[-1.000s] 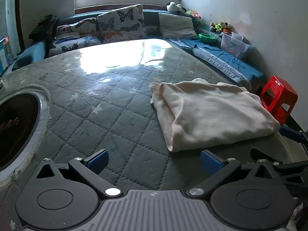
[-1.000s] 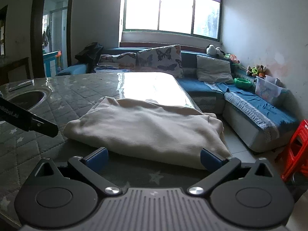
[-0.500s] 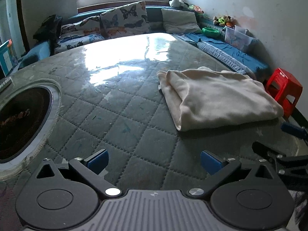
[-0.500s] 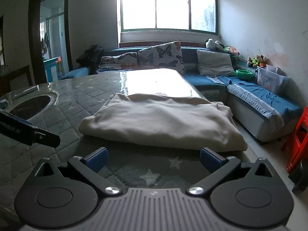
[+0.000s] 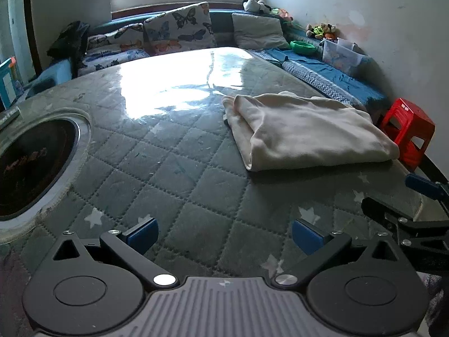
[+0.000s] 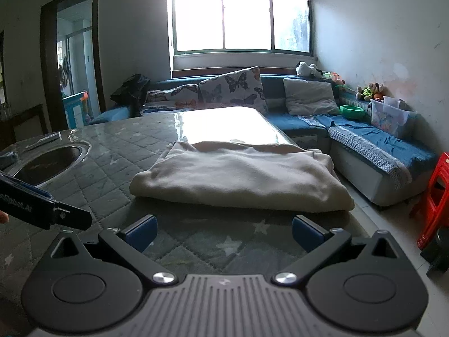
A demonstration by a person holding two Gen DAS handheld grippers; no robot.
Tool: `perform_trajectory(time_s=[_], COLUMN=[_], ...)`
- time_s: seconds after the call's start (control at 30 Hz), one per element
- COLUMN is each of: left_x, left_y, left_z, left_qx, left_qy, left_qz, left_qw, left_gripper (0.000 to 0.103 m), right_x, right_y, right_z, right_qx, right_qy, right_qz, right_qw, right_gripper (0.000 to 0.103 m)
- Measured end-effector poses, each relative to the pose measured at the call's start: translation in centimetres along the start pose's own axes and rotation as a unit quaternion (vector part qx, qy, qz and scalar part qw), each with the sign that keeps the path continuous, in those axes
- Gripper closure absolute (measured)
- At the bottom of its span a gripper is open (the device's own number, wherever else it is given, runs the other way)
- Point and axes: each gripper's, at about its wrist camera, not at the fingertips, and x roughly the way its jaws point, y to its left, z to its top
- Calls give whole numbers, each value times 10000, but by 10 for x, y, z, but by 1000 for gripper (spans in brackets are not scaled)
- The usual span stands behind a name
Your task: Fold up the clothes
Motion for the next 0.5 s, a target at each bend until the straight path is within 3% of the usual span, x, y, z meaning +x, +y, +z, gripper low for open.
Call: perform_trajectory(time_s=[0.5], left_x=[-16], left_y=[2], left_z=[-25], left_qx=[-93], left_qy=[-182], left_qz=[75], left_qw=[9998], left_gripper=[0], right_x=[-17], right_y=[10], right_z=[-10], right_qx=[-136], right_qy=[-154], right_qz=[-259], right_qw=[9995], right_gripper=[0])
